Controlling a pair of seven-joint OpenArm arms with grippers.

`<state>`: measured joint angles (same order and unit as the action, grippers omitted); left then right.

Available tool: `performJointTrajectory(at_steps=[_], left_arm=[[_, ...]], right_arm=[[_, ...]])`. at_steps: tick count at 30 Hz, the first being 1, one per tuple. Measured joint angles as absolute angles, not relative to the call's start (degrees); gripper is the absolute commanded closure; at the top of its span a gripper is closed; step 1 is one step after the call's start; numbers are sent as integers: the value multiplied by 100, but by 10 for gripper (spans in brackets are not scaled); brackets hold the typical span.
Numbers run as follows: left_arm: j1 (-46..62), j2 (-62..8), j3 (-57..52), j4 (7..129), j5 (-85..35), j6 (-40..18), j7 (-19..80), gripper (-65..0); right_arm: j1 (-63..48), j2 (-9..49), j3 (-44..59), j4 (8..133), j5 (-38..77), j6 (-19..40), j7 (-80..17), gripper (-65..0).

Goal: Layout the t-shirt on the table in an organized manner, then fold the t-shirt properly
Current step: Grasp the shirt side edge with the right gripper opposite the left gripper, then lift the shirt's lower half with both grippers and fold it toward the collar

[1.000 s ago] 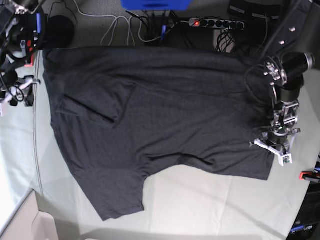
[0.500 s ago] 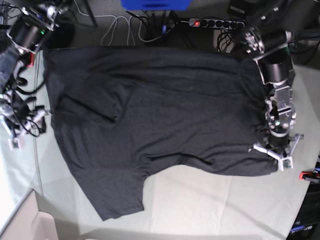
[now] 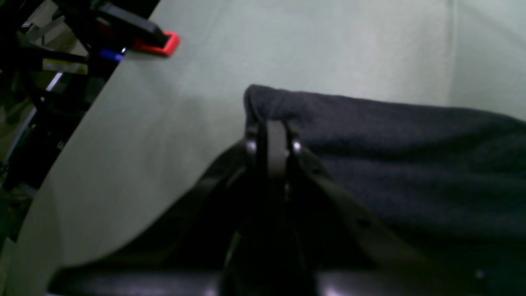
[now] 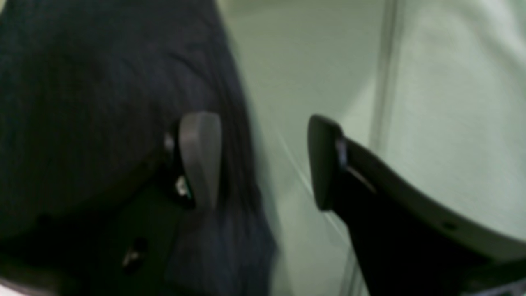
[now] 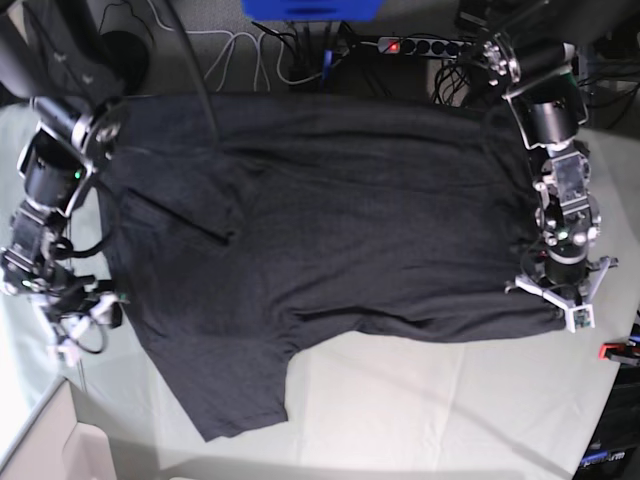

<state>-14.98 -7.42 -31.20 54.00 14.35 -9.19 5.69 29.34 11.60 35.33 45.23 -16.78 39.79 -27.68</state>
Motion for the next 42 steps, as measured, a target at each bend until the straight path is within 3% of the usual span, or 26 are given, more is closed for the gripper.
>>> performJointTrajectory(at_steps=[5,9,22,33,35,41,42], left_arm=[[-1498,-742,-3129,5393,1435,-921,558,-3],[-1494,-742,-3129,5365,1437,-921,563,-3],[-1505,-742,-3118,5363,1437,-921,580,-3],[-1496,-794,-3111,5356,1437,-921,578,-3],[-1494,-797,-3114,5354,1439,-921,582,-3],[-1494,-799,-3114,5352,1439,-921,580,-3],[-1494,-799,-3114,5352,1439,-921,582,-3]], right_arm=[[3057,1155,3533,3417,-1743,3983,-1669,-375],[2993,1177,3529,3288,-1758,3981,-1116,-388],[3004,1188,3524,3269,-1750,3269,-650,-388],[2954,1234,2814,2530,-1671,2731,-213,-378],[2947,1236,2803,2530,-1671,2733,-207,-328],[2950,1236,2805,2526,-1671,2707,-233,-7],[2950,1234,2805,2526,-1669,2709,-231,0]])
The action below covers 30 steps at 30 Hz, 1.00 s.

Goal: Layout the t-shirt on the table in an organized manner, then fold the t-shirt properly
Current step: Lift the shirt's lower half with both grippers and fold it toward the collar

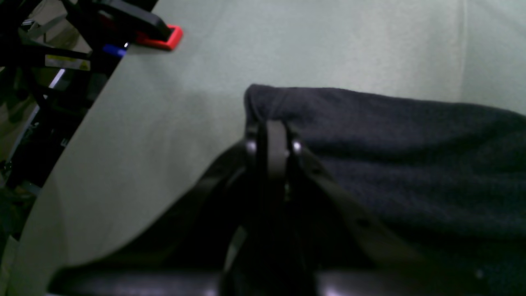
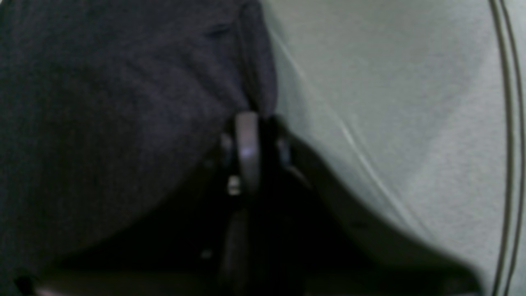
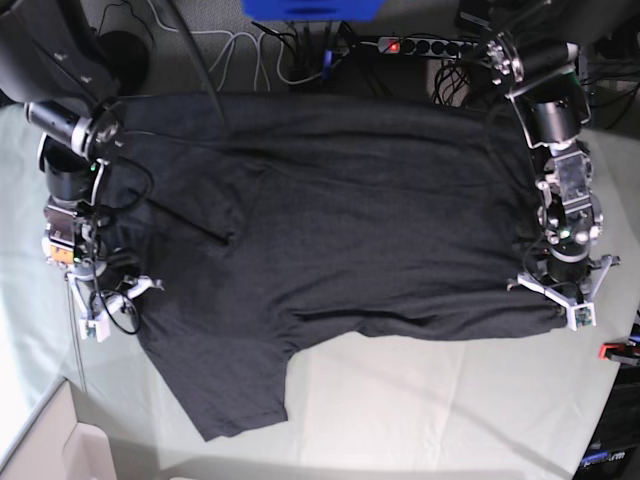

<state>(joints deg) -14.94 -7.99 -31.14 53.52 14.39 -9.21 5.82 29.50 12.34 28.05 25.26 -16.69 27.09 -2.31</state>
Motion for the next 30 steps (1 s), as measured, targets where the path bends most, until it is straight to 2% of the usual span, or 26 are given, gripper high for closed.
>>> performJointTrajectory(at_steps=[5,10,24,30], left_arm=[[-1494,-801,-3116,5365,1439,-921,578,-3],[-1476,-679,-3124,5857,1439,-919,565,-3],[-1194,-585,-3118,6333,1433,-926,578,-2],[-862,-607,-3098,6794,598,-926,672,-2]], right_arm=[[2882,1201,2840,2856,-1730,2718,-381,0],[2320,1162,2856,4141,-1393,3406,-349,0],[1061,1199,2845,6012,-412,3435,-749,0],[469,1146,2842,6794,-156,3454,-727,0]])
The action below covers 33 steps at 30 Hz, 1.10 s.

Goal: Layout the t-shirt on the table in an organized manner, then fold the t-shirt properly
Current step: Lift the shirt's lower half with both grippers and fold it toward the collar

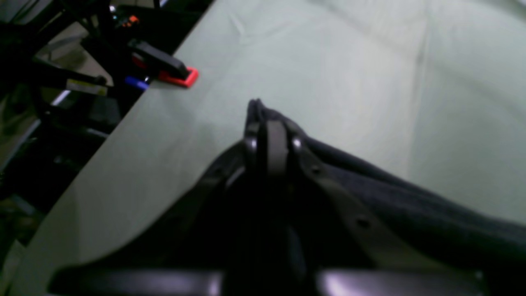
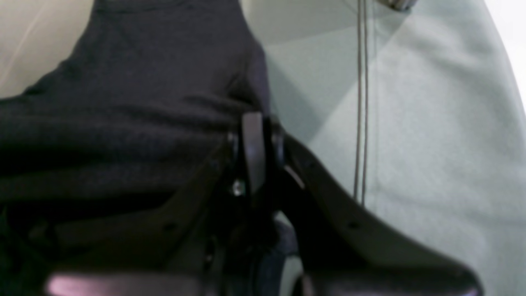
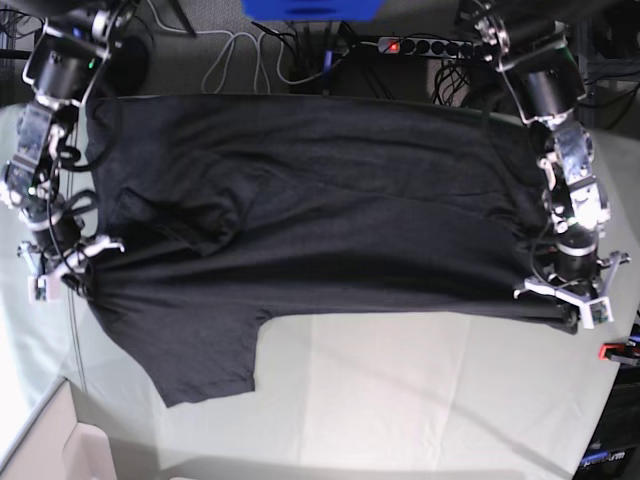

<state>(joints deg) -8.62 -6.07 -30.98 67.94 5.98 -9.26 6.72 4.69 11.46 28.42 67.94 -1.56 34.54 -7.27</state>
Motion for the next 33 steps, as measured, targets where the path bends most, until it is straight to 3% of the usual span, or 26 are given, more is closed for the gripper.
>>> performJointTrajectory(at_steps=[6,23,26,33], left_arm=[[-517,-646,-3105,7185,73,-921,1170,-2],[755,-652,-3118,8165,-460,-915,1157,-2],[928,-644,-3116,8165,-460,-919,1162,-2],[1284,-648,-3114,8176,-462,-917,1140,-2]], right_arm=[[-150,1144,2838,7489,331,3450,-731,0],[-2123,899,2783,8639,648,3474,-687,0],[-2176,760,2781,8635,646,3990,-746,0],[-2379,786,2976,8646,646,4003,-705,0]])
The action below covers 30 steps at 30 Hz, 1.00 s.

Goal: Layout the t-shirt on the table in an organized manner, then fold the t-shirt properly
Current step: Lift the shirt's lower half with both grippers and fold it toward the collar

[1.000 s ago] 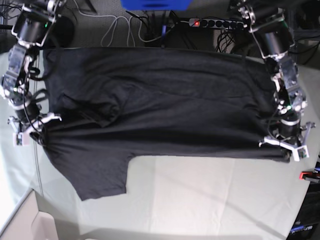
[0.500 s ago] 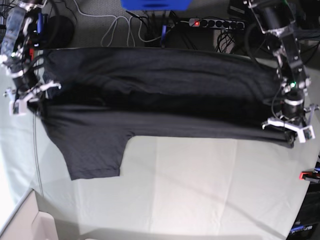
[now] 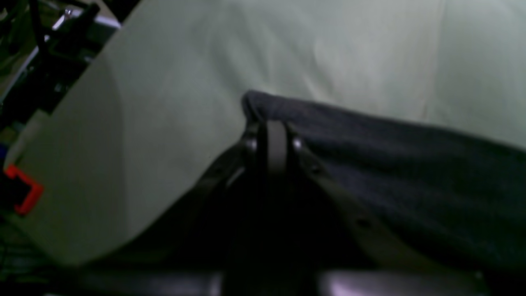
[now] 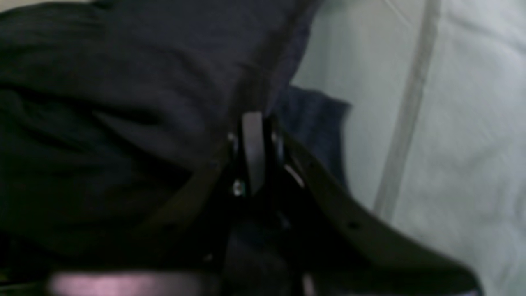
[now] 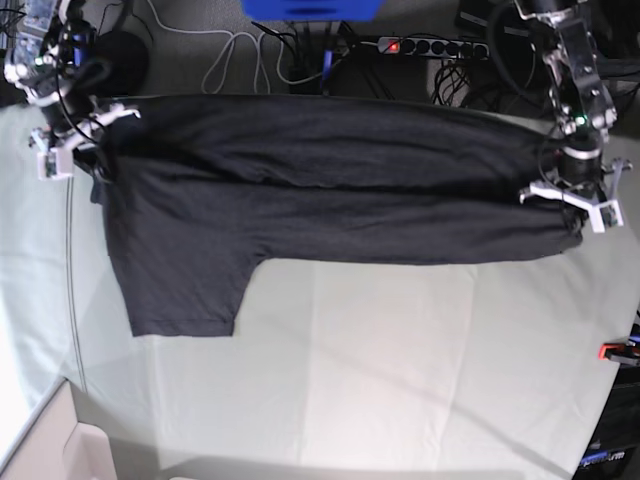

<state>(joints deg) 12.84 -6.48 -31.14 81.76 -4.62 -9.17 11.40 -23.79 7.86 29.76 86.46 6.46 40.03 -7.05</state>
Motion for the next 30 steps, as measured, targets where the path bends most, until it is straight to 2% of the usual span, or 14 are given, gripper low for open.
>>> performJointTrajectory(at_steps=[6,23,30], left_arm=[[1208,-646,-3544,8176,-480,-917,1144,-2],[1461,-711,-3516,8123,-478,-921,1186,-3],[1514,-683,-3505,7642,-478,-921,1140,-4]], right_arm=[[-2582,827,2943,8646,644,4005,-648,0],[-2781,856,2961,8621,646,4003,-600,0],[-2921,854,2945,8621,646,4003,-626,0]])
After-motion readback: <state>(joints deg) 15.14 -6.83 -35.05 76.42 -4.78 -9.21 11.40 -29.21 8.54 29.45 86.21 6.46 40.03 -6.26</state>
